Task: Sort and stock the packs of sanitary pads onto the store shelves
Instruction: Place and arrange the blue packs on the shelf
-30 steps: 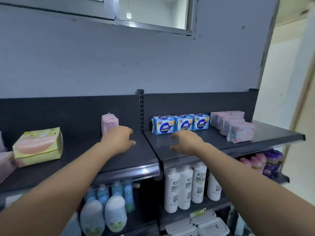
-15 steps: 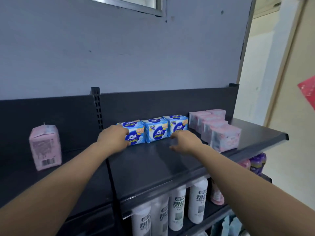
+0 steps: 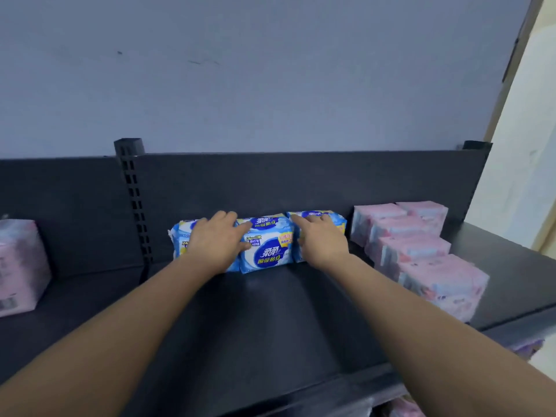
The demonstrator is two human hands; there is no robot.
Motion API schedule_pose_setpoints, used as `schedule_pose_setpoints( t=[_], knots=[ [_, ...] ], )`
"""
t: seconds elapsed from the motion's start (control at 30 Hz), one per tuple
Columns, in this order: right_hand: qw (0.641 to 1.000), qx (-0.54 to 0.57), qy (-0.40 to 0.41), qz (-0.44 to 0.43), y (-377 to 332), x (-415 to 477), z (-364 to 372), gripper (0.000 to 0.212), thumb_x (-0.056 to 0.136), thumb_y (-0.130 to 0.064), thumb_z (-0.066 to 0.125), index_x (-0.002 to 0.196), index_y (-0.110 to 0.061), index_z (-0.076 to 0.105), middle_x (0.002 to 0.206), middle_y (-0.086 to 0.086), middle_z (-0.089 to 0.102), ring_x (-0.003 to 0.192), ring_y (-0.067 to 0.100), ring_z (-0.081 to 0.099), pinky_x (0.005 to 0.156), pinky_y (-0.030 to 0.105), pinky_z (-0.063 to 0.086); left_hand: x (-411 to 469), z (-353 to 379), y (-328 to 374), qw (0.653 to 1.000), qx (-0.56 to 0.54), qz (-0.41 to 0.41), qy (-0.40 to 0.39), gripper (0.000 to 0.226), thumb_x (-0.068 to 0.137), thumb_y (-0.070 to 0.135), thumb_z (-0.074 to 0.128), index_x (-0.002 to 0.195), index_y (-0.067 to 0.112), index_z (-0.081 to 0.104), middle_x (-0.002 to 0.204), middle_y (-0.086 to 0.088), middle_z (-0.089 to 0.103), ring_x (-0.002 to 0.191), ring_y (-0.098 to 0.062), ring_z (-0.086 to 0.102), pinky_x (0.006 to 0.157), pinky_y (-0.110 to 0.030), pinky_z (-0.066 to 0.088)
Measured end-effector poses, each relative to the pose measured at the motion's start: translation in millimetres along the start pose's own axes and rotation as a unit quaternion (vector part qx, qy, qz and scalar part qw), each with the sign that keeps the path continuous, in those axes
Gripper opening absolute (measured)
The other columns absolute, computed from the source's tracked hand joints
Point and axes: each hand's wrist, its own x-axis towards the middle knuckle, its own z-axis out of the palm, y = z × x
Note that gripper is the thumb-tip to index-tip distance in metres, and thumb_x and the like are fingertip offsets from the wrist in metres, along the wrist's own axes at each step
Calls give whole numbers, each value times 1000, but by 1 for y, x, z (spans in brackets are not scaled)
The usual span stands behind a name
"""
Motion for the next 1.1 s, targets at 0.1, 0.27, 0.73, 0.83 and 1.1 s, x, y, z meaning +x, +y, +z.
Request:
schedule_pose_setpoints(
  t=[0.1,0.27,0.73,0.83,1.1],
  knots=[
    [998,-45,40,-24,-1,18,4,39,97,-19,46,135,-26,54,123,4,55,117,27,42,83,34,42,10,3,1,1000,-16,-1,-4,43,97,49,43,135,31,49,121,5,50,116,-15,44,80,-30,41],
    [992,-74,75,-65,-7,30,2,33,92,-5,45,114,-15,68,111,6,61,105,26,51,70,28,32,11,6,11,999,-25,-30,6,32,97,39,49,120,23,64,107,2,56,103,-17,50,76,-32,44],
    [976,158,98,-116,-69,5,-38,19,91,-22,63,104,-16,74,108,6,64,104,29,58,80,32,40,-81,-48,-24,951,-158,-192,186,16,84,21,72,98,15,77,83,-2,62,88,-26,60,65,-34,43],
    [965,188,113,-140,-108,-9,-63,19,91,-20,62,105,-18,74,112,3,66,105,27,59,83,30,42,-117,-77,-43,938,-136,-222,230,17,84,17,72,100,15,77,83,-4,63,85,-27,60,63,-31,37],
    [920,260,122,-267,-250,-88,-76,19,91,-17,58,102,-19,72,106,1,65,101,25,58,74,29,36,-272,-136,-109,902,-71,-353,237,14,80,16,74,93,13,76,81,-2,64,84,-26,59,67,-36,41]
  ],
)
